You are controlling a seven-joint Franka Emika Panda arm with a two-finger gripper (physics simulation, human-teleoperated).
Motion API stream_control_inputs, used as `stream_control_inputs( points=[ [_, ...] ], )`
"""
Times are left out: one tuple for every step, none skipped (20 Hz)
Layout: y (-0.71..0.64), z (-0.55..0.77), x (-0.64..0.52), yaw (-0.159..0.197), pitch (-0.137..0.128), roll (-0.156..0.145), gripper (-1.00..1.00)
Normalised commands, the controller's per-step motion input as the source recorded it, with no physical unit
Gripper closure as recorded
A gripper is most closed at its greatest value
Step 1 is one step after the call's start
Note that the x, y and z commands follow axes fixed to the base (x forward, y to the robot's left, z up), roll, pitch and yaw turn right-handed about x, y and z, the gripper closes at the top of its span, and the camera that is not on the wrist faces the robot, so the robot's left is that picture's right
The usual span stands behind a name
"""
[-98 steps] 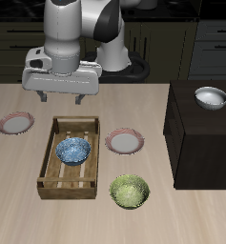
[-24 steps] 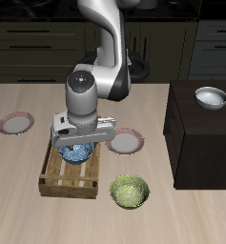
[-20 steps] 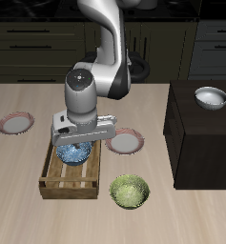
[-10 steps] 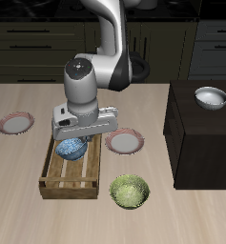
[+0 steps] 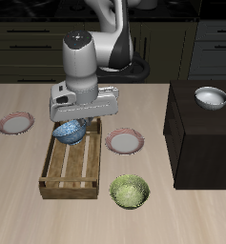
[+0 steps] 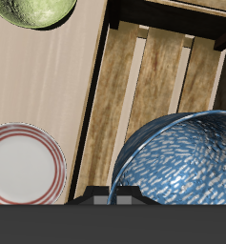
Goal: Stack the blue bowl on the green bowl
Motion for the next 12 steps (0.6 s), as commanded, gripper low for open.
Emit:
stream_control_inputs(
  points=[
    [0.04, 0.47, -0.08, -0.031, -0.066, 0.002, 1.0],
    [-0.01, 0.61, -0.09, -0.033, -0.076, -0.036, 1.0],
    [-0.01, 0.63, -0.1, -0.043, -0.063, -0.048, 1.0],
    [-0.1, 0.24, 0.02, -0.007, -0.041, -0.007, 1.0],
    [-0.1, 0.46, 0.02, -0.015, -0.062, -0.008, 1.0],
    [-0.09, 0.49, -0.04, -0.097, -0.026, -0.05, 1.0],
    [0.1, 0.51, -0.08, -0.003, -0.082, 0.038, 1.0],
    [0.2, 0.75, -0.14, -0.019, -0.092, 0.027, 1.0],
    [-0.01, 0.27, 0.01, -0.028, -0.036, -0.009, 1.0],
    [0.08, 0.5, -0.05, -0.046, -0.055, -0.011, 1.0],
    [0.28, 0.7, -0.12, -0.012, -0.102, 0.022, 1.0],
    [0.01, 0.23, 0.05, -0.018, -0.027, -0.01, 1.0]
  ],
)
